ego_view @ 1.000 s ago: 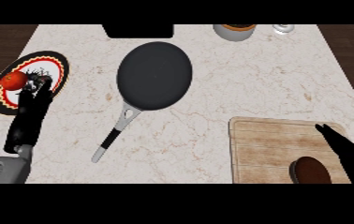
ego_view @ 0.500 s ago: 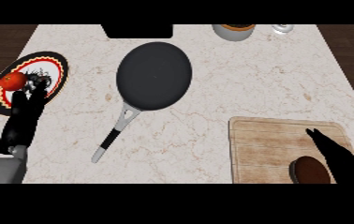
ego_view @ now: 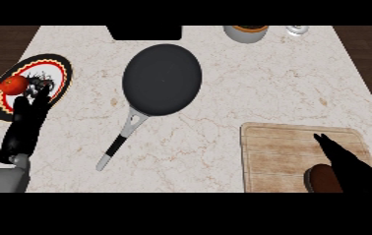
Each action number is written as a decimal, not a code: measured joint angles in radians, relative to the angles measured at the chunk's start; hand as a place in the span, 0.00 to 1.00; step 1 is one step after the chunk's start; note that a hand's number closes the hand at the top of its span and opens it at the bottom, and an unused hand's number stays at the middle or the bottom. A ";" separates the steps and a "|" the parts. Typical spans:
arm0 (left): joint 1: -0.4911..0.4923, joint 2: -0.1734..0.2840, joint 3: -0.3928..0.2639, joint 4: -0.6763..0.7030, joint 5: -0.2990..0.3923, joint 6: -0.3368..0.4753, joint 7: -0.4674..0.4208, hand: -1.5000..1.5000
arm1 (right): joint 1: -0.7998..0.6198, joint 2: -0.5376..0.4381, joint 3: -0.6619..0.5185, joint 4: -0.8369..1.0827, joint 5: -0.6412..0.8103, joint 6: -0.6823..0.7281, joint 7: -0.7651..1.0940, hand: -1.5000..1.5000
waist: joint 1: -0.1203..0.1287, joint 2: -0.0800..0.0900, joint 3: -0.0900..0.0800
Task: Pick the cupcake from the cutting board and place it in the pan
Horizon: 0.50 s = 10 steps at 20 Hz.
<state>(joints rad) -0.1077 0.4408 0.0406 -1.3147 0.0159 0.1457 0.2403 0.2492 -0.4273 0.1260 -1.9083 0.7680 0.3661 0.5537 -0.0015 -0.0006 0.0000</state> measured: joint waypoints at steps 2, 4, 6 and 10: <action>0.012 -0.008 0.009 -0.013 -0.012 -0.008 -0.002 0.50 | -0.017 0.011 -0.019 0.030 0.002 0.008 -0.016 0.00 | 0.001 0.000 0.000; -0.019 -0.013 0.022 0.009 -0.021 -0.015 0.008 0.50 | -0.021 0.020 -0.024 0.058 0.015 0.013 -0.028 0.00 | -0.001 0.000 0.000; -0.024 -0.019 0.031 0.015 -0.028 -0.026 0.005 0.50 | -0.004 0.031 -0.022 0.066 0.036 0.008 -0.035 0.00 | -0.001 0.000 0.000; -0.031 -0.031 0.055 0.021 -0.042 -0.043 0.001 0.50 | -0.020 0.050 -0.032 0.095 0.067 0.024 -0.036 0.00 | -0.001 0.000 0.000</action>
<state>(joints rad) -0.1383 0.4097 0.0954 -1.2935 -0.0261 0.1031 0.2415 0.2293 -0.3776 0.0941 -1.8137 0.8354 0.3903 0.5173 -0.0021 -0.0003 0.0000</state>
